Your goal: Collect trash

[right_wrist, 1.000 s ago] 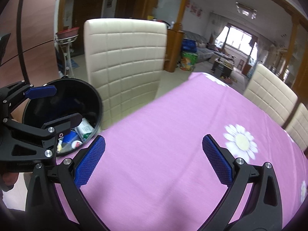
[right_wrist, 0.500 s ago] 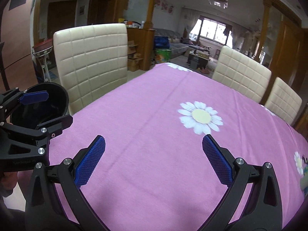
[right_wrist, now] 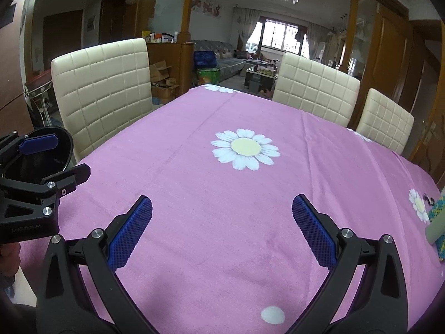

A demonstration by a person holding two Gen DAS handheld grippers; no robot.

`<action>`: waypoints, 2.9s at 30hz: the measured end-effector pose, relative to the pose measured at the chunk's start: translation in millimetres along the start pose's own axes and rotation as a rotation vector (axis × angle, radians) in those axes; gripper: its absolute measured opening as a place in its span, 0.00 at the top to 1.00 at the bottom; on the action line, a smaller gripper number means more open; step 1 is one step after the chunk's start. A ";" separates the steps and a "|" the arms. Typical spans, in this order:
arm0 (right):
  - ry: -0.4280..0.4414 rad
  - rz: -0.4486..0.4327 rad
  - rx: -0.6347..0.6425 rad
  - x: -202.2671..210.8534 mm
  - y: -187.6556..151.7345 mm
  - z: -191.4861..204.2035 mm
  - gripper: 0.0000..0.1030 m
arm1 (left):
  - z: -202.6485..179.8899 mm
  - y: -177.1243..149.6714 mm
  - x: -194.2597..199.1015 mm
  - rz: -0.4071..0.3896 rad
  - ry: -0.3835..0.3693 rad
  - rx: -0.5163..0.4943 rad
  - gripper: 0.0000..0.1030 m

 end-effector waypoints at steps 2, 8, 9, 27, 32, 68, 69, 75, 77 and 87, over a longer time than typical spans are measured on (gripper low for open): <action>-0.007 -0.001 -0.005 2.1 -2.0 -4.9 0.04 | -2.4 0.4 0.8 -0.001 -0.001 -0.003 0.21; -0.015 -0.005 -0.026 6.5 -4.2 -15.0 0.04 | -10.0 0.8 -0.1 0.002 -0.001 -0.013 0.21; -0.016 -0.006 -0.028 7.1 -4.9 -16.1 0.04 | -11.2 0.5 -0.3 0.003 0.000 -0.017 0.21; -0.027 -0.004 -0.047 11.1 -9.5 -26.7 0.04 | -15.9 -0.7 -1.8 0.007 -0.004 -0.023 0.21; -0.030 0.002 -0.048 10.6 -10.3 -27.0 0.04 | -16.0 -1.0 -1.7 0.005 -0.006 -0.025 0.21; -0.036 0.006 -0.048 9.0 -12.6 -27.8 0.04 | -15.1 -13.9 -0.5 0.039 -0.035 -0.005 0.21; -0.034 0.008 -0.050 8.3 -13.8 -27.3 0.04 | -16.2 -15.7 -1.7 0.055 -0.055 0.000 0.21; -0.032 0.012 -0.054 7.6 -16.5 -24.8 0.04 | -16.8 -18.1 -2.4 0.052 -0.047 -0.012 0.21; -0.032 0.011 -0.054 7.5 -16.9 -25.2 0.04 | -17.3 -17.9 -1.5 0.046 -0.045 -0.014 0.21; -0.030 0.014 -0.058 6.7 -18.9 -24.4 0.04 | -13.8 -19.9 -6.4 0.068 -0.032 -0.005 0.21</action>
Point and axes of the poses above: each gripper's, at about its wrist camera, not at the fingertips, and x roughly against the way its jaws point, z to its left, y to its top, the point moved 10 cm from there along -x, roughly the way its jaws point, and after that the axes turned 4 degrees about y, right-handed, at the moved point
